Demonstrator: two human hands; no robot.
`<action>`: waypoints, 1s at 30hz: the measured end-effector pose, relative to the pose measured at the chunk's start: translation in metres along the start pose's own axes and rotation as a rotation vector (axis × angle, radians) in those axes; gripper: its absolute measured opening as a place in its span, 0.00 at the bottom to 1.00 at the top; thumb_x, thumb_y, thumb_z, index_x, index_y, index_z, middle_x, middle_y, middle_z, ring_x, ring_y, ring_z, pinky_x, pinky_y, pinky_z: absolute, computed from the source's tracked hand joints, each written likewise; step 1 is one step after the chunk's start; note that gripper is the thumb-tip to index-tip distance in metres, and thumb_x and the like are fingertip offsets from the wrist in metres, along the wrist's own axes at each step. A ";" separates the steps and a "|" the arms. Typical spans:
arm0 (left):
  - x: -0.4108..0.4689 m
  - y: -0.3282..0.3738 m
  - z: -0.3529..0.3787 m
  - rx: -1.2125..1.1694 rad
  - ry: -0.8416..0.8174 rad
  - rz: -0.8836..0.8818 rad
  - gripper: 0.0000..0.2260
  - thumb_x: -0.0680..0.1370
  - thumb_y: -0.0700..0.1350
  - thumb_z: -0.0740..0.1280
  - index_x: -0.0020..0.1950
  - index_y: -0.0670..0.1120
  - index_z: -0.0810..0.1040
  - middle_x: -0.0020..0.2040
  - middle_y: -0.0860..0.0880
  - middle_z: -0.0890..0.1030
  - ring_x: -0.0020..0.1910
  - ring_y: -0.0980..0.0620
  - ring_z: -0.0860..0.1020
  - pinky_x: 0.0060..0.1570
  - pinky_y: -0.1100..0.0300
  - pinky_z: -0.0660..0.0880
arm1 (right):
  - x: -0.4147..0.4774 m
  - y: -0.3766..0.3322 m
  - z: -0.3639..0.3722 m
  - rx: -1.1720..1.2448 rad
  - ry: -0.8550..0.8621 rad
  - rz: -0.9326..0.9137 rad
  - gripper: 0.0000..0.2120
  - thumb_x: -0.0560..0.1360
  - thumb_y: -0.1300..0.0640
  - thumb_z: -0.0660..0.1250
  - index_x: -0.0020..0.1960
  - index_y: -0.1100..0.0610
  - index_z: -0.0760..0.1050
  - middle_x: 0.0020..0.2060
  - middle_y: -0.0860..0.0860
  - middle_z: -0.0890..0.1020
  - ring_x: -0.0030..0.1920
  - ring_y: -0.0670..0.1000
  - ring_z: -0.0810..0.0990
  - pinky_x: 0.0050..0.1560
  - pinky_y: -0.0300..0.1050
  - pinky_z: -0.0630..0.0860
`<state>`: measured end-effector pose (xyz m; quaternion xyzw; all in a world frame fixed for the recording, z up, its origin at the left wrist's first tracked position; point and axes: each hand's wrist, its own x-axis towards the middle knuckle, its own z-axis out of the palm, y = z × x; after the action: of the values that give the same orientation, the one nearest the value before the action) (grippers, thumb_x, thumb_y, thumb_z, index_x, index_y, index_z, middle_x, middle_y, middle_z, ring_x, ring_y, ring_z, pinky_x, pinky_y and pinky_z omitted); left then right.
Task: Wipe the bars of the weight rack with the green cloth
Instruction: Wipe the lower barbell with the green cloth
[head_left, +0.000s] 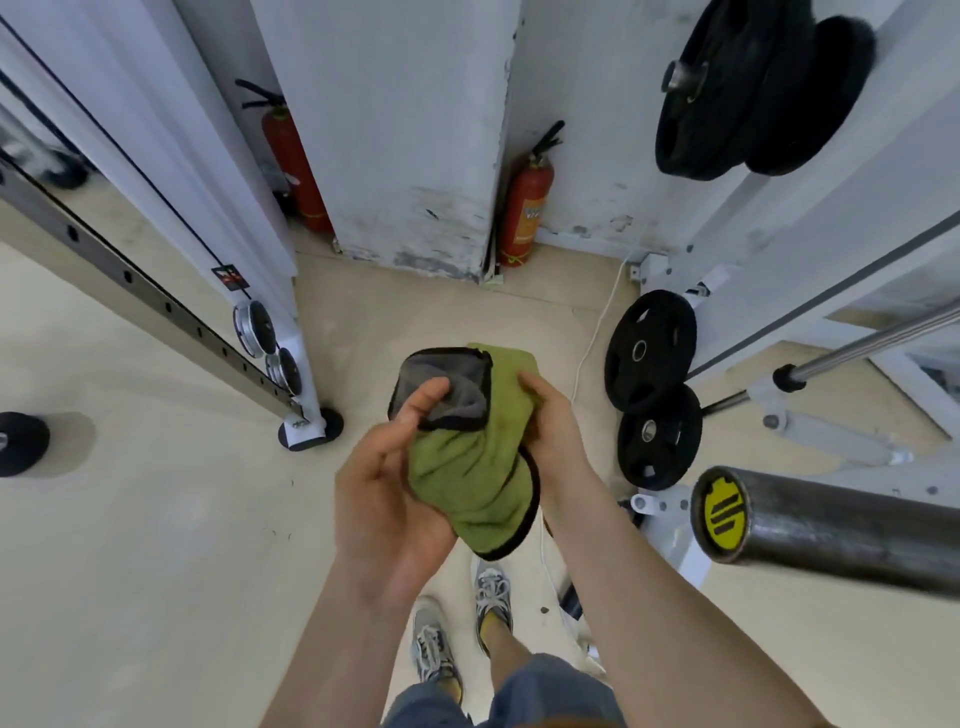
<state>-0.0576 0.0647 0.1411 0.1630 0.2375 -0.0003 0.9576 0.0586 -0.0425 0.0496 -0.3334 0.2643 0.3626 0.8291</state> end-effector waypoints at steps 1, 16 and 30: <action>-0.006 0.003 -0.001 0.043 -0.022 -0.011 0.19 0.71 0.44 0.67 0.62 0.42 0.74 0.63 0.38 0.77 0.63 0.39 0.75 0.65 0.46 0.70 | -0.005 -0.006 0.005 0.019 0.007 -0.041 0.26 0.75 0.54 0.62 0.70 0.64 0.70 0.67 0.62 0.74 0.67 0.62 0.72 0.70 0.58 0.65; -0.025 -0.003 -0.017 1.086 0.024 0.002 0.13 0.78 0.60 0.62 0.48 0.56 0.82 0.44 0.62 0.83 0.52 0.64 0.79 0.54 0.69 0.71 | -0.148 0.011 0.029 -0.249 -0.232 -0.059 0.40 0.58 0.55 0.81 0.67 0.63 0.73 0.62 0.63 0.77 0.58 0.62 0.78 0.60 0.58 0.75; -0.101 -0.053 0.027 0.907 0.129 0.271 0.10 0.80 0.56 0.61 0.49 0.56 0.79 0.45 0.58 0.84 0.49 0.56 0.82 0.49 0.55 0.77 | -0.274 -0.008 -0.028 -0.342 -0.112 -0.266 0.20 0.73 0.66 0.61 0.64 0.56 0.76 0.54 0.56 0.83 0.53 0.57 0.81 0.51 0.52 0.76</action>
<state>-0.1386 -0.0017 0.1932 0.5938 0.2488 0.0310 0.7646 -0.1040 -0.1839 0.2210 -0.4806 0.1061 0.3074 0.8144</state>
